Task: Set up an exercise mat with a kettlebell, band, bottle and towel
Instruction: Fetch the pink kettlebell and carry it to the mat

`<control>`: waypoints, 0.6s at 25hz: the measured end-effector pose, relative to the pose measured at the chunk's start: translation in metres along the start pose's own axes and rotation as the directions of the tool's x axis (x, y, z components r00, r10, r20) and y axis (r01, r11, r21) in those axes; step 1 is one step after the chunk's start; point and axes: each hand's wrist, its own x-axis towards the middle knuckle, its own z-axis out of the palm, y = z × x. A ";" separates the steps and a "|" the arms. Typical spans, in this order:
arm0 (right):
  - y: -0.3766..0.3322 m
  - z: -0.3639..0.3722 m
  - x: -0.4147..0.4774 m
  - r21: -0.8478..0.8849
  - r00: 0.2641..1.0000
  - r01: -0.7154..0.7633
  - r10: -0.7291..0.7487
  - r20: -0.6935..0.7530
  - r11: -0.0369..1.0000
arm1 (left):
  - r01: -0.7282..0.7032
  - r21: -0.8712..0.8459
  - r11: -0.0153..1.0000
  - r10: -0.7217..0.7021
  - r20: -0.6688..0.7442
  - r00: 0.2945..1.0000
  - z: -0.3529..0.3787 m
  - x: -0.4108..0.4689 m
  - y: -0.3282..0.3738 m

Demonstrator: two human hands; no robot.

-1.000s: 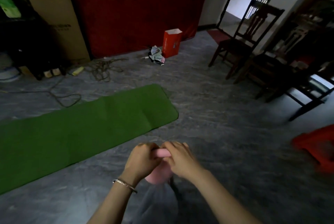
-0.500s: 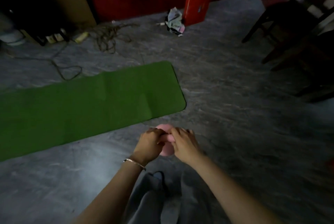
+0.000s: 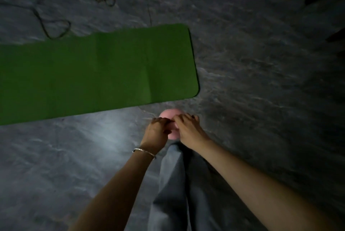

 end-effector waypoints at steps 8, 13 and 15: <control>0.105 0.141 0.101 -0.018 1.000 -0.014 0.014 -0.004 1.000 | -0.060 0.101 0.993 0.055 0.046 0.997 0.132 0.125 -0.094; 0.151 0.205 0.146 -0.077 0.998 -0.026 0.030 0.057 0.997 | -0.077 0.126 0.989 0.067 0.084 0.994 0.199 0.176 -0.135; 0.165 0.223 0.154 -0.065 0.998 -0.020 0.024 0.065 0.998 | -0.068 0.112 0.991 0.058 0.084 0.995 0.220 0.188 -0.146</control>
